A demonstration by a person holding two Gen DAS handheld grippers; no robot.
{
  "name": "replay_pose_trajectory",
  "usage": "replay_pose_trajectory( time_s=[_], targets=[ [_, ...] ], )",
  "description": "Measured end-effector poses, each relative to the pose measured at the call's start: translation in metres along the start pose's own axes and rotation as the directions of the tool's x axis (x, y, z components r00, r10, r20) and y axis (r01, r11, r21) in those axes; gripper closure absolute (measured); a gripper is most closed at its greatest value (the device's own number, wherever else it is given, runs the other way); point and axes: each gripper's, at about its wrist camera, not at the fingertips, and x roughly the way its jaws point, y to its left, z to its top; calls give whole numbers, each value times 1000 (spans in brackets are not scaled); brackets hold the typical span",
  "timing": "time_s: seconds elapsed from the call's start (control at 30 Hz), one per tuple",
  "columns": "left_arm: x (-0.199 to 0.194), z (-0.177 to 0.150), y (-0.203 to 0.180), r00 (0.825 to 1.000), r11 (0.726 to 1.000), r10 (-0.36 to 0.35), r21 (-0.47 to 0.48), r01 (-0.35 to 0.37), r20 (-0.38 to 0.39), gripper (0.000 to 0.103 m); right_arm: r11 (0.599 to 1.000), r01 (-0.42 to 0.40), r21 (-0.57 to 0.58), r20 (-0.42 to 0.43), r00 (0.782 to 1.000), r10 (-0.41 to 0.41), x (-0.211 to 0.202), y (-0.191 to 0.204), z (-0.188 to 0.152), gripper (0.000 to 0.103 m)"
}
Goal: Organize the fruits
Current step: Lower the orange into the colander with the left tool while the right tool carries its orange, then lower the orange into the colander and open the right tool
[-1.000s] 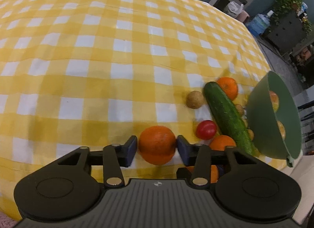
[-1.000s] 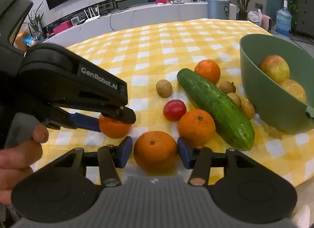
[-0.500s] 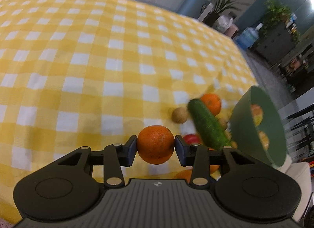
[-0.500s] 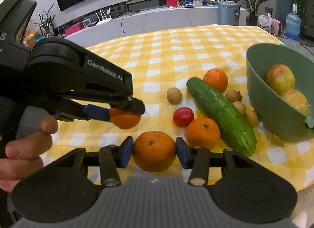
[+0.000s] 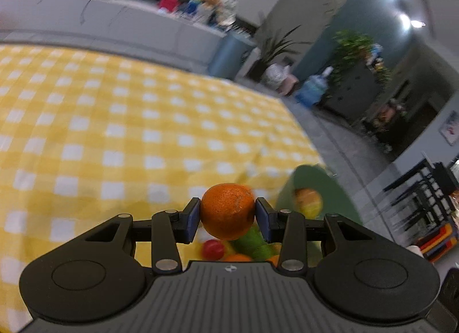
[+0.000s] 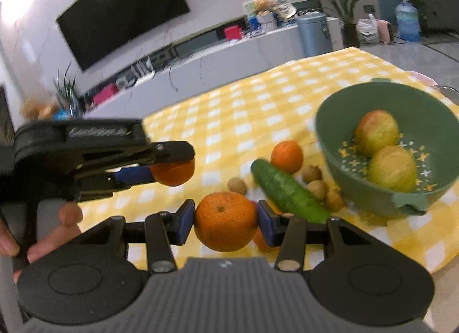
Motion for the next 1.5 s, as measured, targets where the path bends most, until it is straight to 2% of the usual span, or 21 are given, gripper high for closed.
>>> replay_pose_trajectory(
  time_s=[0.1, 0.2, 0.33, 0.43, 0.53, 0.77, 0.9, 0.97, 1.07, 1.13, 1.2, 1.33, 1.5],
  targets=[
    [-4, -2, -11, 998, 998, -48, 29, 48, 26, 56, 1000, 19, 14, 49, 999, -19, -15, -10, 7, 58],
    [-3, -5, -22, 995, 994, -102, 37, 102, 19, 56, 999, 32, 44, 89, 995, -36, -29, -22, 12, 58],
    [9, -9, -35, 989, 988, -146, 42, 147, -28, 56, 994, 57, 97, 132, 989, -69, -46, -43, 18, 58],
    [28, -8, -52, 982, 986, -166, 2, 167, -93, 56, 988, 60, 143, 153, 985, -82, -56, -65, 19, 58],
    [49, -5, -73, 974, 983, -179, 14, 182, -139, 56, 973, 83, 216, 159, 980, -119, -63, -89, 20, 58],
    [99, -7, -103, 971, 991, -120, 27, 128, -208, 56, 950, 98, 297, 178, 972, -156, -79, -127, 15, 58],
    [118, -6, -109, 973, 994, -103, 9, 107, -207, 56, 955, 49, 291, 183, 977, -106, -77, -136, 13, 58],
    [127, -5, -112, 976, 997, -73, 19, 79, -205, 56, 954, 16, 300, 185, 980, -74, -72, -136, 12, 58],
    [135, -6, -120, 985, 997, 3, 75, 11, -174, 57, 956, -9, 293, 193, 980, -51, -61, -133, 12, 58],
    [138, -7, -130, 989, 984, 35, 177, -9, -145, 56, 955, -18, 296, 212, 976, -47, -53, -132, 9, 58],
    [138, -9, -136, 989, 972, 57, 235, -24, -133, 55, 953, -27, 301, 216, 976, -40, -44, -131, 7, 58],
    [128, -8, -137, 994, 958, 73, 281, -48, -82, 42, 941, -51, 334, 223, 975, -26, -31, -132, 4, 58],
    [105, -8, -129, 996, 945, 89, 317, -81, -12, 34, 928, -92, 362, 241, 970, 2, -20, -131, 6, 58]
  ],
)
